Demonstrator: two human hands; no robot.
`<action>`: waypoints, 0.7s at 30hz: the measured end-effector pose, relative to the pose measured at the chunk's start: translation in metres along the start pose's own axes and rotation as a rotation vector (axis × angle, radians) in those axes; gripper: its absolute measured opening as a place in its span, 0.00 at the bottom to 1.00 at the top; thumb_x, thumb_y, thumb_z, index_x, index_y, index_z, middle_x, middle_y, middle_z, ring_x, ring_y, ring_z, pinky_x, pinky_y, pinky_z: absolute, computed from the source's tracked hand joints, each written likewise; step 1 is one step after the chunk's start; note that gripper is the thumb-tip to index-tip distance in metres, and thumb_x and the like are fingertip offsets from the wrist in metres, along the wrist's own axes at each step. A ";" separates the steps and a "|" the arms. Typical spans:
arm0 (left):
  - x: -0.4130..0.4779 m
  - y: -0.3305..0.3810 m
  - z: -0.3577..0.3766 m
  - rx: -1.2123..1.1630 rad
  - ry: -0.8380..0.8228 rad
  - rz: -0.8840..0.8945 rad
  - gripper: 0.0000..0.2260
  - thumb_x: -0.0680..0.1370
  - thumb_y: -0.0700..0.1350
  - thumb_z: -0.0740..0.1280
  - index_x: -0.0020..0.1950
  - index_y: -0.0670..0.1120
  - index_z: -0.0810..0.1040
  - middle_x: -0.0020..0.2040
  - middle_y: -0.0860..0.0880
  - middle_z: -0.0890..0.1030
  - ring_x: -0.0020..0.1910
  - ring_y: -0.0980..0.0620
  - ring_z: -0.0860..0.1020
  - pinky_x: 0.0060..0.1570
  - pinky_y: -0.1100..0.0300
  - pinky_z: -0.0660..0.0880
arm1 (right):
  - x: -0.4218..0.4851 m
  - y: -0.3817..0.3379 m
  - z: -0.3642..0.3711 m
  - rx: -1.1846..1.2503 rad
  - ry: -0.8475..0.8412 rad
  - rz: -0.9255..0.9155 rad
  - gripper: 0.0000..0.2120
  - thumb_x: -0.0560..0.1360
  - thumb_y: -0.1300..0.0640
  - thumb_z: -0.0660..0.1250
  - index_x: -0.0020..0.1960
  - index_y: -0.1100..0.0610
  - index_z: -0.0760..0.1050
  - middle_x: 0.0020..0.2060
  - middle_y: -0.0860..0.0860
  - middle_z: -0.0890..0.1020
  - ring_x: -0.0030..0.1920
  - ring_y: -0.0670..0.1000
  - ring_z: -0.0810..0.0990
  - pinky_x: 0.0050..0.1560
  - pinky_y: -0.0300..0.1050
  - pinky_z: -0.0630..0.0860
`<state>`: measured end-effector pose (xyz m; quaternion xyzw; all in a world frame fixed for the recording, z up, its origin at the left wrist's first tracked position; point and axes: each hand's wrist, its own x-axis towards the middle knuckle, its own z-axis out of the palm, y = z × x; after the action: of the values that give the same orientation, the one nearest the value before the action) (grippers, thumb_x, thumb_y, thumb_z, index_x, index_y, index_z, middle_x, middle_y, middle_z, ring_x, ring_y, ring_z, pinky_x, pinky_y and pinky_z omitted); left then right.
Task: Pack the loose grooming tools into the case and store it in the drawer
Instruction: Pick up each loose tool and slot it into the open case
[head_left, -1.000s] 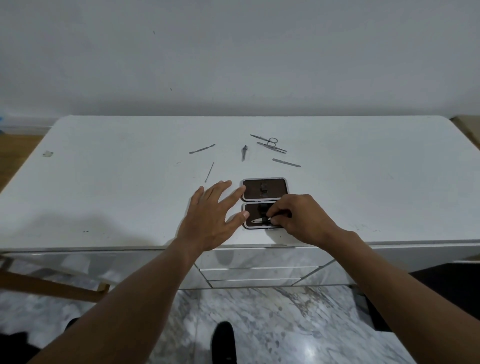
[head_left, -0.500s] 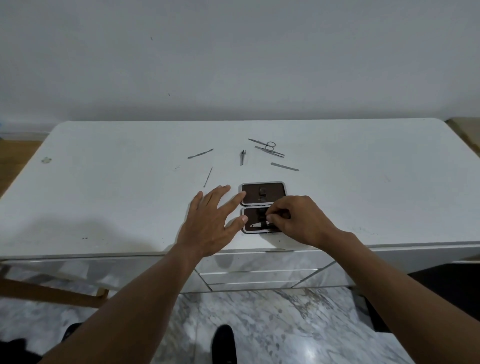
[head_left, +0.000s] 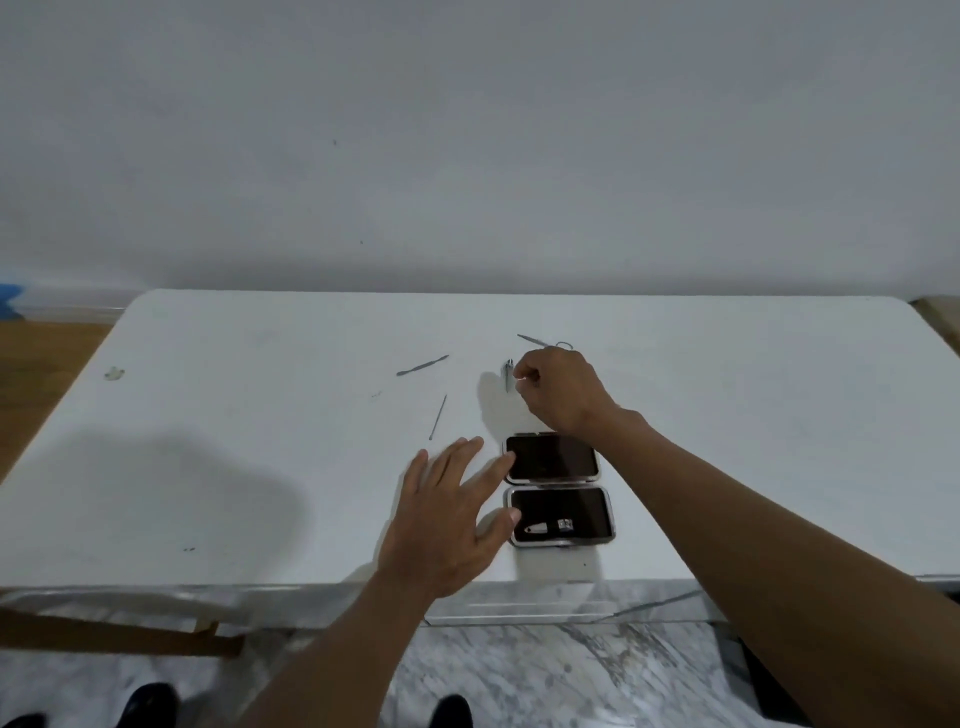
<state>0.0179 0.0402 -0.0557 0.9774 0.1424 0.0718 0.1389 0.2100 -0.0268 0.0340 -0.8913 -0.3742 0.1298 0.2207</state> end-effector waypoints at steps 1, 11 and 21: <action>0.000 0.000 -0.001 -0.003 -0.003 -0.002 0.25 0.79 0.64 0.53 0.76 0.60 0.61 0.76 0.50 0.66 0.76 0.50 0.60 0.73 0.43 0.57 | 0.010 -0.001 0.001 -0.017 -0.010 0.003 0.11 0.74 0.63 0.62 0.54 0.60 0.80 0.51 0.57 0.83 0.54 0.58 0.79 0.53 0.46 0.73; 0.000 0.002 -0.004 -0.029 -0.040 -0.030 0.26 0.80 0.66 0.48 0.77 0.62 0.56 0.78 0.51 0.61 0.78 0.51 0.53 0.76 0.44 0.48 | 0.057 0.005 0.012 -0.243 -0.202 -0.055 0.16 0.75 0.63 0.64 0.61 0.55 0.78 0.58 0.59 0.76 0.59 0.59 0.75 0.53 0.45 0.69; -0.001 0.004 -0.002 -0.007 -0.025 -0.010 0.26 0.79 0.64 0.54 0.76 0.60 0.61 0.75 0.49 0.66 0.76 0.49 0.60 0.74 0.44 0.55 | 0.040 0.007 0.011 -0.131 -0.119 0.014 0.05 0.71 0.66 0.64 0.44 0.61 0.76 0.44 0.58 0.83 0.46 0.58 0.78 0.45 0.47 0.74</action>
<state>0.0178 0.0371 -0.0529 0.9770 0.1451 0.0592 0.1446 0.2374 0.0010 0.0185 -0.8972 -0.3880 0.1591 0.1383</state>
